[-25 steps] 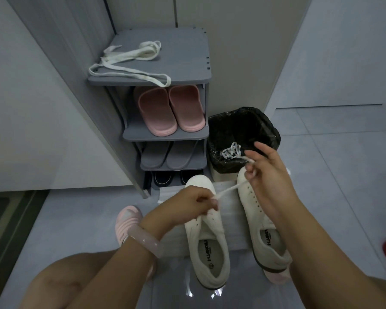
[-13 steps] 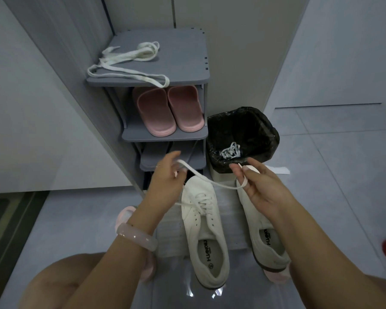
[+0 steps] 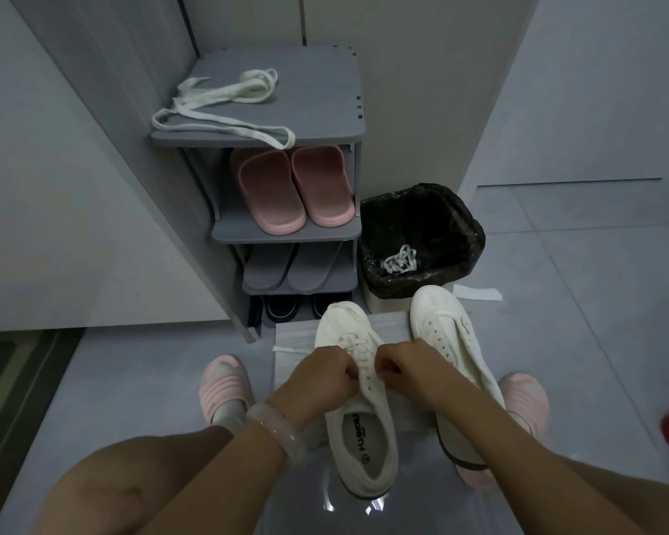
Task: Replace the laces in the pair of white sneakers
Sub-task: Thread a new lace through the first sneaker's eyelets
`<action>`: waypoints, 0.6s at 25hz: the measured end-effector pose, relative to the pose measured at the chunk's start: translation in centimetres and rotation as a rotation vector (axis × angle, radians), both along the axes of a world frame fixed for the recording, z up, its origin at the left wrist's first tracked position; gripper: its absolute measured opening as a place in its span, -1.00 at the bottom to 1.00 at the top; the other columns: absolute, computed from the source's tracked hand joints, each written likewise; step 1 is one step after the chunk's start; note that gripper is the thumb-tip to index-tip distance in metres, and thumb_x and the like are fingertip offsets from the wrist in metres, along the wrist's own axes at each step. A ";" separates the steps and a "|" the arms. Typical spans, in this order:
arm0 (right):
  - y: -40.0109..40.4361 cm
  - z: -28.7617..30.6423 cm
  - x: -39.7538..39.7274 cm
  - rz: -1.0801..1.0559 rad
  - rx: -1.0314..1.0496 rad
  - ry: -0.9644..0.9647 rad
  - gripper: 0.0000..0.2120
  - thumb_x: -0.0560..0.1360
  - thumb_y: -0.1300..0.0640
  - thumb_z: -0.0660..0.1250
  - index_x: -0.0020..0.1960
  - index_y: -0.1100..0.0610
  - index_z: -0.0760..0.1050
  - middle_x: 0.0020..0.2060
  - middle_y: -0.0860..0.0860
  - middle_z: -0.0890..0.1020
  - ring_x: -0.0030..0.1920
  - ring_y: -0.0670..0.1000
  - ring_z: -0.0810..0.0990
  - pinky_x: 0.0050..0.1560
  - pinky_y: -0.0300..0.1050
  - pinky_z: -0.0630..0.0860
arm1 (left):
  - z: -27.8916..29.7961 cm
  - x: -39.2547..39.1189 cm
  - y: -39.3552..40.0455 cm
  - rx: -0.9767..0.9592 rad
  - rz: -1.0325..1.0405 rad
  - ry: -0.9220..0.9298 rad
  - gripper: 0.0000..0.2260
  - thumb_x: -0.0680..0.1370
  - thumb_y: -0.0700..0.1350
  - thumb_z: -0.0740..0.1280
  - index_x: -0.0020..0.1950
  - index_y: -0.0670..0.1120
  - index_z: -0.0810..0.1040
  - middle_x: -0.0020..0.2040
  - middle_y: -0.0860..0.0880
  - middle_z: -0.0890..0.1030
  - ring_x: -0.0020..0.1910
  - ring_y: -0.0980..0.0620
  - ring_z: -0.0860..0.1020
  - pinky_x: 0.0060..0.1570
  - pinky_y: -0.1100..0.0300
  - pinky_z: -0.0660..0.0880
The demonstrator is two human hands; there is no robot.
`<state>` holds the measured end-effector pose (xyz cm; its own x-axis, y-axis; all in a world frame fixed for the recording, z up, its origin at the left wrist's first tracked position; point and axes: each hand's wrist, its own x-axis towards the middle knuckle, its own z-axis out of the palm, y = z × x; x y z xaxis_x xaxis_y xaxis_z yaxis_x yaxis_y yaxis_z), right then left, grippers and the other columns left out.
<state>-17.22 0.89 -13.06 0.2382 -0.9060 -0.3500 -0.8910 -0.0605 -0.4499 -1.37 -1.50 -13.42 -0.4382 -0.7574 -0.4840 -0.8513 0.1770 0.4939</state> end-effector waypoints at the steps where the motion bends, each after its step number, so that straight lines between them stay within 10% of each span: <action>1: 0.1 -0.1 -0.1 0.022 -0.027 0.024 -0.85 0.49 0.24 0.20 -0.02 0.15 0.54 -0.16 0.09 0.61 -0.18 0.04 0.54 -0.14 -0.14 0.46 | 0.0 0.0 0.0 0.004 0.013 0.029 -0.75 0.49 -0.24 0.27 0.11 -0.13 0.63 0.06 -0.09 0.63 0.05 -0.03 0.55 -0.04 0.22 0.45; 5: 0.0 -0.4 -0.3 0.039 -0.091 0.023 -0.86 0.51 0.19 0.20 -0.03 0.13 0.53 -0.15 0.10 0.61 -0.15 0.09 0.57 -0.15 -0.12 0.47 | -0.4 0.1 0.2 -0.017 0.135 0.137 -0.78 0.48 -0.23 0.34 0.11 -0.13 0.63 0.05 -0.10 0.64 0.03 -0.01 0.55 -0.34 0.48 0.28; 15: 0.5 -0.8 -0.5 -0.088 -0.073 -0.202 -0.92 0.51 0.22 0.27 -0.07 0.17 0.55 -0.36 -0.07 0.56 -0.25 -0.06 0.55 -0.16 -0.23 0.46 | -0.1 -0.2 0.8 -0.086 0.125 0.197 -0.59 0.47 -0.37 0.20 0.24 -0.07 0.56 0.13 -0.15 0.56 0.13 -0.04 0.47 -0.20 0.47 0.21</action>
<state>-17.76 1.37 -13.90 0.2154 -0.9477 -0.2356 -0.7863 -0.0253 -0.6173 -1.53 -0.70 -13.53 -0.4176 -0.8466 -0.3302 -0.7583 0.1245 0.6399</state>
